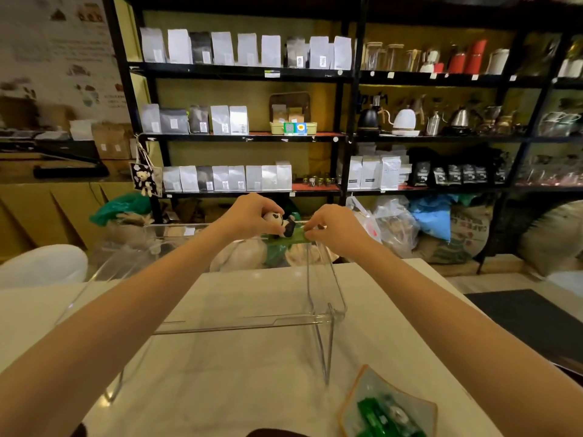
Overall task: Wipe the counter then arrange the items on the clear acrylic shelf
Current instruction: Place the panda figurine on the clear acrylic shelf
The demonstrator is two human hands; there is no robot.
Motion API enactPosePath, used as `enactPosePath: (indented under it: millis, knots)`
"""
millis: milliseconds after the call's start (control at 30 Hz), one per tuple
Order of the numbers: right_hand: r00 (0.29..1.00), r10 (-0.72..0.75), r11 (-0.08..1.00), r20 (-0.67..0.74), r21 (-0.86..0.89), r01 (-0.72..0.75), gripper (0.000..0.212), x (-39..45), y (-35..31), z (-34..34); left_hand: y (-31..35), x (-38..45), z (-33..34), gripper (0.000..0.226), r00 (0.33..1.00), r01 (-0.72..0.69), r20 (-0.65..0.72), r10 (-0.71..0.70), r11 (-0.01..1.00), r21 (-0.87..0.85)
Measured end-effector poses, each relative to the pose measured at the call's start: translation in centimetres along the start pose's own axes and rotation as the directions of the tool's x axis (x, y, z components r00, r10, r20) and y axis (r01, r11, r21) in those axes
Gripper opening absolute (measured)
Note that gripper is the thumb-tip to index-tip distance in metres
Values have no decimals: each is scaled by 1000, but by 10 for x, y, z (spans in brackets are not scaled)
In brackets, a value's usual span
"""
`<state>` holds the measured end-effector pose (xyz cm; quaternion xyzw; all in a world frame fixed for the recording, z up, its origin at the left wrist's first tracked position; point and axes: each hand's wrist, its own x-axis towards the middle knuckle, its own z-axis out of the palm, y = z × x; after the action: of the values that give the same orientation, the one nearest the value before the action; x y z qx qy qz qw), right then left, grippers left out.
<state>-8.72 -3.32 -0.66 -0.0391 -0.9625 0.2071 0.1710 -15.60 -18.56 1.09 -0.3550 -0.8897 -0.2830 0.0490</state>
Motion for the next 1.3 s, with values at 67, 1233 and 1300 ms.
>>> enactPosePath:
  millis: [67,1233,1300]
  knots:
    - [1000,-2,1000,2,-24,2,23,2,-1,1,0,1,1,40,1000,2,4,-2,1000,2]
    - [983,89,996,163,-20,-87,38,-234,71,-4,129,-144,45,55,895,-445,215,390,803,397]
    - [980,116,993,160,5,-118,35,-244,76,2,137,-153,52,57,864,-488,348,363,774,404]
